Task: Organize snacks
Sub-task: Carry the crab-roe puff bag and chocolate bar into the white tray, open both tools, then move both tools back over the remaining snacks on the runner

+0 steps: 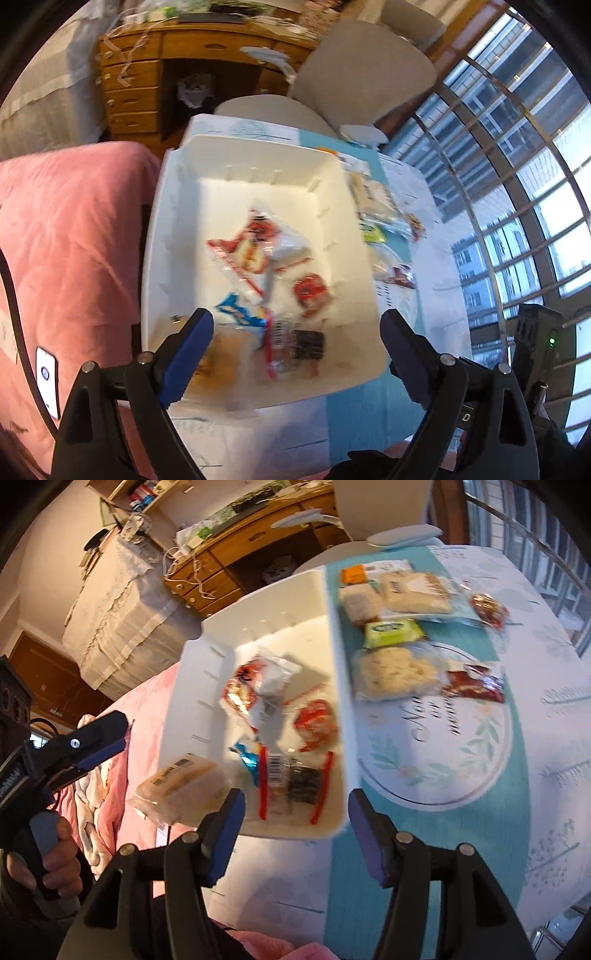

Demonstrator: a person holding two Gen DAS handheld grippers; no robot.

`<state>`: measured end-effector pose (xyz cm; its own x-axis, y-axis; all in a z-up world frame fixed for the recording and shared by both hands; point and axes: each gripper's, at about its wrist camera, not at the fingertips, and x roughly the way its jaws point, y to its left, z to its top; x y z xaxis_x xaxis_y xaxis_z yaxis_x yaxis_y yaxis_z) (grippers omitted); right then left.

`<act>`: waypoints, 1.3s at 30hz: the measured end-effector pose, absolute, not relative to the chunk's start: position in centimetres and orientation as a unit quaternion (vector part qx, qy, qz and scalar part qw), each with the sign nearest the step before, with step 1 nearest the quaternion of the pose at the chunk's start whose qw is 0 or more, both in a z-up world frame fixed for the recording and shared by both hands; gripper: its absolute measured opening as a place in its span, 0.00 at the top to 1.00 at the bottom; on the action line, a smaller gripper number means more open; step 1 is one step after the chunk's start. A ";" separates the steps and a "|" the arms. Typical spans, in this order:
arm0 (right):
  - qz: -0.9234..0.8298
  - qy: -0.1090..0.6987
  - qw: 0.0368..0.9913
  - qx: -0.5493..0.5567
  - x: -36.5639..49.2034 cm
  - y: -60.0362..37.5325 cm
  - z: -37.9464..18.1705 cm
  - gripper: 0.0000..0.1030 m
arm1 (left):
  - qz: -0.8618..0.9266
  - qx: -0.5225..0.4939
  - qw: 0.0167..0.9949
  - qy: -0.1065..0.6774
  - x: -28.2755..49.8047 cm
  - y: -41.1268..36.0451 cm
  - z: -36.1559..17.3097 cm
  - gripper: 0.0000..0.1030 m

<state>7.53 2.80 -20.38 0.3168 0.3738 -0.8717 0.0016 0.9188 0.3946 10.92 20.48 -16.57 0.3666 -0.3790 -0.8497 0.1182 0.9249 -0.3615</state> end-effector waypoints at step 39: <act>0.124 0.473 0.867 -0.097 13.0 -11.1 -24.3 0.43 | -0.337 0.306 0.646 0.612 20.6 -8.2 -23.6 0.12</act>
<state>13.00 -11.06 -24.35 0.5210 0.1236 -0.8445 -0.3077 0.9501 -0.0508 20.63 -8.16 -23.55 0.0231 -0.0611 -0.9979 0.8107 0.5853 -0.0171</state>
